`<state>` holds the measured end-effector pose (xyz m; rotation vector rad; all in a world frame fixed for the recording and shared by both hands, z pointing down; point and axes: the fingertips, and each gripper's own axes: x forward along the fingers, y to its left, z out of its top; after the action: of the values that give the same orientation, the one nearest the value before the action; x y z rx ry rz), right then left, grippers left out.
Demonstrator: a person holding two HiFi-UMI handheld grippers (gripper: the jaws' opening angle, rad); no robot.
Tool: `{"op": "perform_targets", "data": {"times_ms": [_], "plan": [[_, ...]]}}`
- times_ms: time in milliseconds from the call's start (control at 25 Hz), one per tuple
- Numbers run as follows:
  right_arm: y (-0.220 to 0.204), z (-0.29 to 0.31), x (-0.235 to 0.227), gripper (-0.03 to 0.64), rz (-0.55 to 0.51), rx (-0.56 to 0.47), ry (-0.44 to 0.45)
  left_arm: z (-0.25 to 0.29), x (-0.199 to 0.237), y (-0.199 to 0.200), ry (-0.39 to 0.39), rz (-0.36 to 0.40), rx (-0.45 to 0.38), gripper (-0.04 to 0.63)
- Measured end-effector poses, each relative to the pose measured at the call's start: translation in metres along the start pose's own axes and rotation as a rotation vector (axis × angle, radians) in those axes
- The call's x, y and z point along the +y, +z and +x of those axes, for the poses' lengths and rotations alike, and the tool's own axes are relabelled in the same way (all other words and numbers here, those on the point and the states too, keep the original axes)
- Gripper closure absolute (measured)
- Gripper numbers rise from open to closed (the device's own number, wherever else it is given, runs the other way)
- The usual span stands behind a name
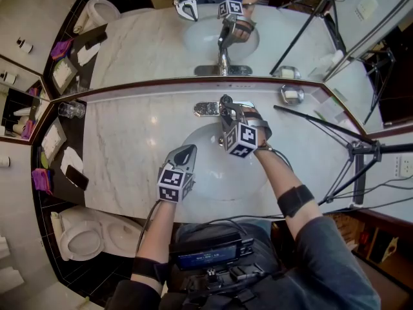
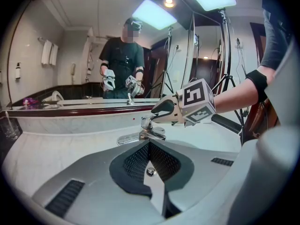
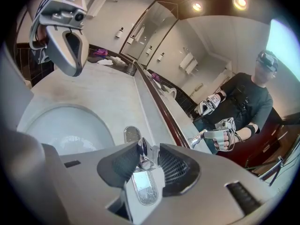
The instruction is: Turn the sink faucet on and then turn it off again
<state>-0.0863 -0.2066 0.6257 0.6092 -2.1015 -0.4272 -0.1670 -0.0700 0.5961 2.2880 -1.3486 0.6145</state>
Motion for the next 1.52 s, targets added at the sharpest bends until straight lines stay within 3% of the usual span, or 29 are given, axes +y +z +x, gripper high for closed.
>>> {"op": "perform_targets", "data": {"times_ms": [1040, 1200, 1520], "plan": [[-0.008, -0.019, -0.005, 0.463, 0.173, 0.043, 0.066, -0.001, 0.000, 0.010, 0.015, -0.014, -0.025, 0.595], [-0.015, -0.039, -0.008, 0.495, 0.276, 0.018, 0.049, -0.002, 0.001, 0.012, 0.017, -0.027, -0.033, 0.595], [-0.052, -0.093, -0.027, 0.597, 0.603, -0.031, -0.042, -0.003, 0.002, 0.018, 0.022, -0.031, -0.048, 0.595]]}}
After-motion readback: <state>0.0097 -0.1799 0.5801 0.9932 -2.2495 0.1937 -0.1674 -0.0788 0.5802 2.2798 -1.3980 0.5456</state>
